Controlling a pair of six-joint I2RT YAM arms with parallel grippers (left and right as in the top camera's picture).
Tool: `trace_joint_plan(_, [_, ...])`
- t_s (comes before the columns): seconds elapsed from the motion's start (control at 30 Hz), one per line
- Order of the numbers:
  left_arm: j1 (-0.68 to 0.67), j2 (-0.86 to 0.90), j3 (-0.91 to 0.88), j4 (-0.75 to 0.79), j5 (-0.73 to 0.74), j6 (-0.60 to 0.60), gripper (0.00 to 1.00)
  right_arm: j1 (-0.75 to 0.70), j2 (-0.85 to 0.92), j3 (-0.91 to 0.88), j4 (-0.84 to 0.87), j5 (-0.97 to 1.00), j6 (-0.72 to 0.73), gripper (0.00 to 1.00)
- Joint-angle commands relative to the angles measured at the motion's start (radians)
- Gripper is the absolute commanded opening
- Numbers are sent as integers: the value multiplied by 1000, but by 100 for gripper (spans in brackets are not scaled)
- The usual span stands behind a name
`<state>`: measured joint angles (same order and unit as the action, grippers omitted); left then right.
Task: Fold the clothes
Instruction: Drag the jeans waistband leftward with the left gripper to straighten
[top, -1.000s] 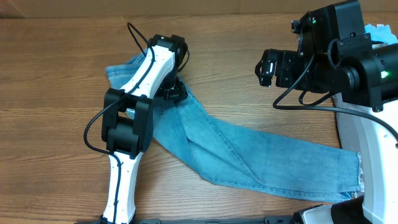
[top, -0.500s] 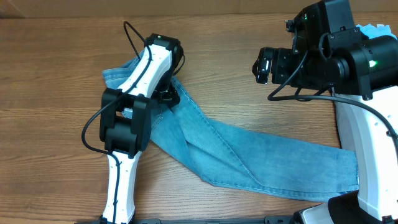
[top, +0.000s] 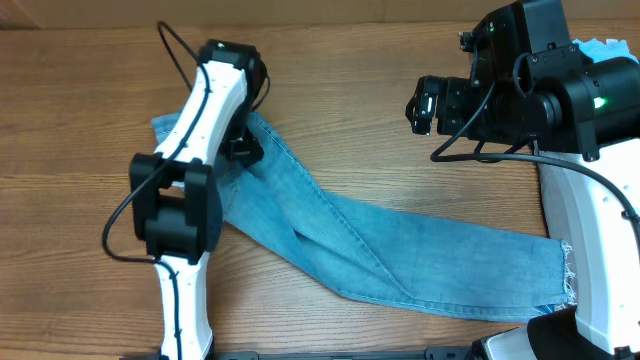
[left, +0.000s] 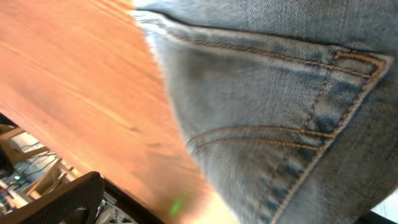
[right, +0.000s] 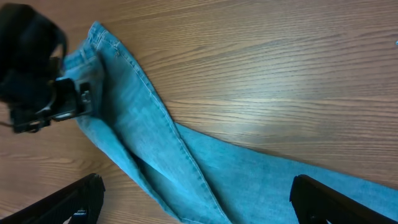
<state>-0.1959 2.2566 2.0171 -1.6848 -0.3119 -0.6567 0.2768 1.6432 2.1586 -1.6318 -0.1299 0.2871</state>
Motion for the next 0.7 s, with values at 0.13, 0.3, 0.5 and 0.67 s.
trace_joint_plan(0.13, [53, -84, 16, -6, -9, 27, 100, 3, -5, 8, 0, 6, -2, 100])
trace_joint_plan(0.3, [107, -107, 14, -6, 7, 49, 100, 3, -5, 8, -2, 6, -3, 100])
trace_joint_plan(0.5, [220, -146, 12, -6, 61, 85, 100, 3, -5, 8, -1, 6, -3, 100])
trace_joint_plan(0.67, [266, -243, -28, -6, 61, 81, 100, 3, -5, 8, 5, 5, -2, 100])
